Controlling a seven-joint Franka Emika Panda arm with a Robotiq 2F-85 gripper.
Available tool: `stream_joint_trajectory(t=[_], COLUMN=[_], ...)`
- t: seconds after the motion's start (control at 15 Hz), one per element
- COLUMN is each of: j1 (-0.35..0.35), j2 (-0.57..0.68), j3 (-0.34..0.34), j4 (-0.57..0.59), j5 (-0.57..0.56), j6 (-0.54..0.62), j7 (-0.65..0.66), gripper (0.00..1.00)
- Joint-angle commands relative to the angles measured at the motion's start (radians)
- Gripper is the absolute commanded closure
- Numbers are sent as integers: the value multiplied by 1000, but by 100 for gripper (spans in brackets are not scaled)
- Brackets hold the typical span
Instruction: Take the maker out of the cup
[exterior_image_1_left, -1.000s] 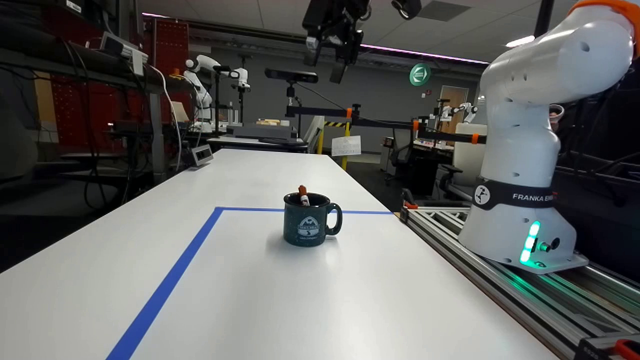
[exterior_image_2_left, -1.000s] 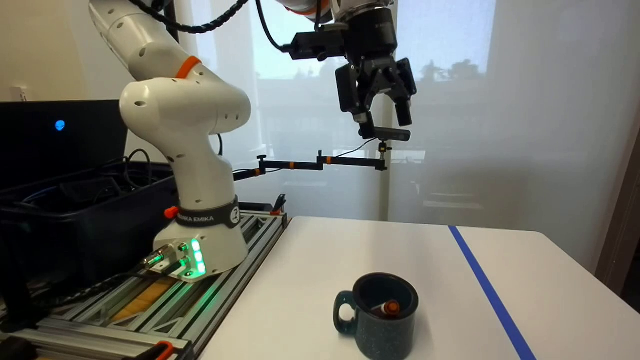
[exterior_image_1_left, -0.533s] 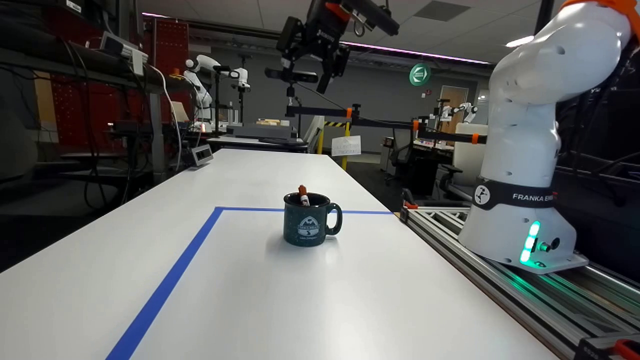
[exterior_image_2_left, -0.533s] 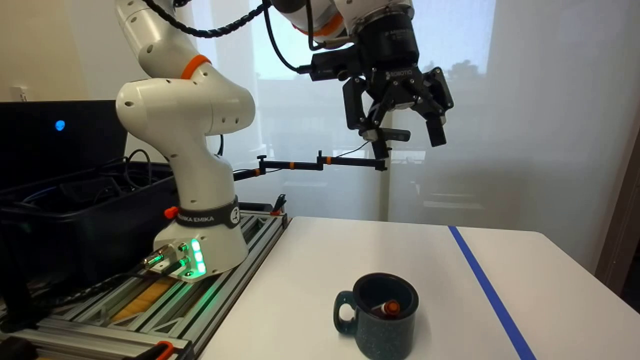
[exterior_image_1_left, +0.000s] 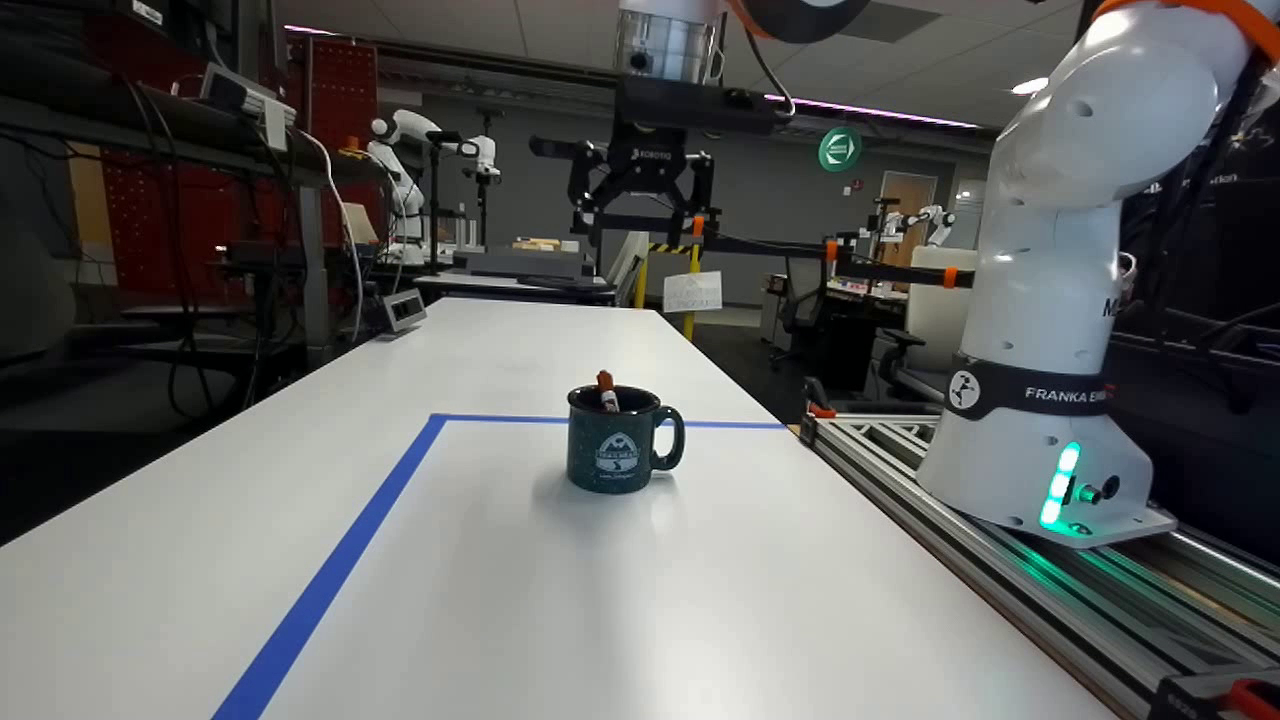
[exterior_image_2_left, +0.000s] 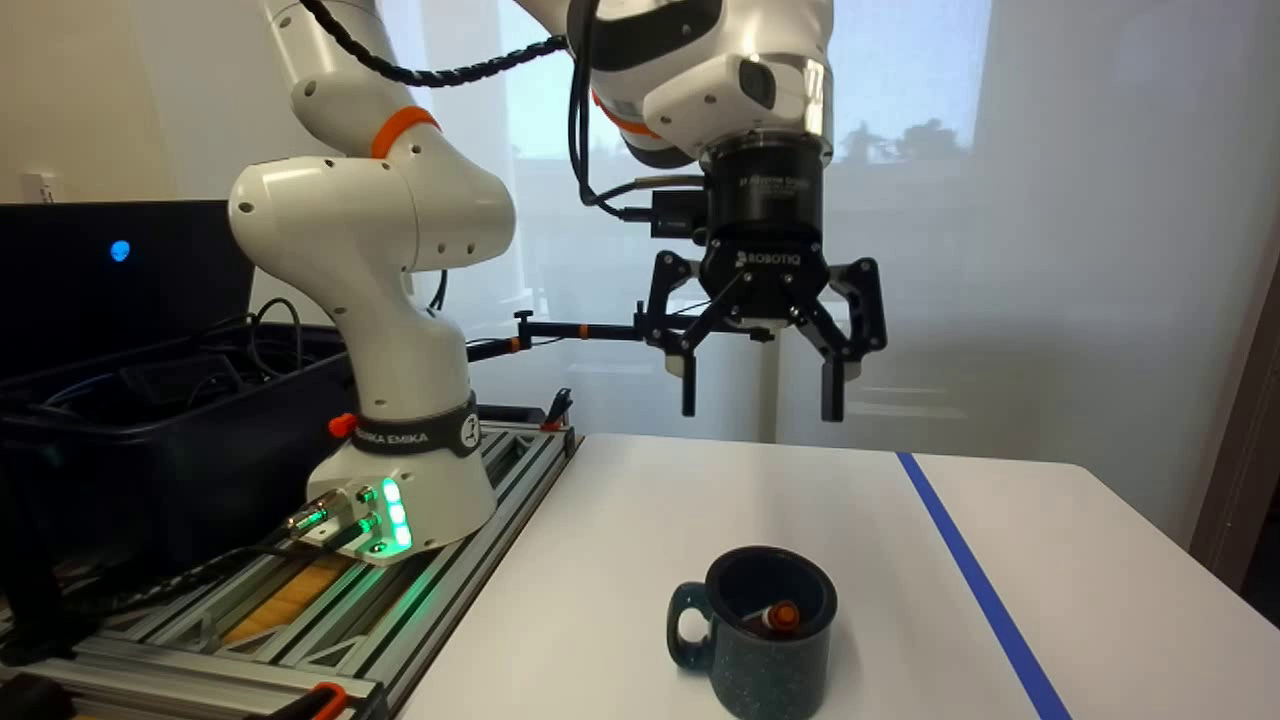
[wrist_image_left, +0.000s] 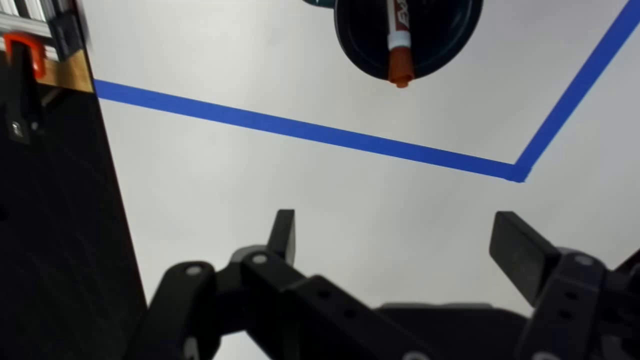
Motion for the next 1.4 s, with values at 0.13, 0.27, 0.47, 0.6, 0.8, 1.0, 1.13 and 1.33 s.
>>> stream_joint_trajectory(t=[0.13, 0.27, 0.47, 0.6, 0.8, 1.0, 1.13, 1.33], j1=[84, 127, 186, 197, 223, 255, 265, 265], j2=[114, 157, 161, 182, 197, 222, 243, 286], j3=[-26, -51, -107, -114, -143, -183, -201, -221], j4=[3, 3, 4, 7, 8, 8, 7, 10], j5=[-124, -172, -194, -204, -201, -204, -213, -230], j6=[-27, 20, 4, 16, 51, 84, 113, 158], j7=[276, 321, 328, 344, 337, 339, 345, 363], gripper=[0, 0, 0, 0, 0, 0, 0, 0])
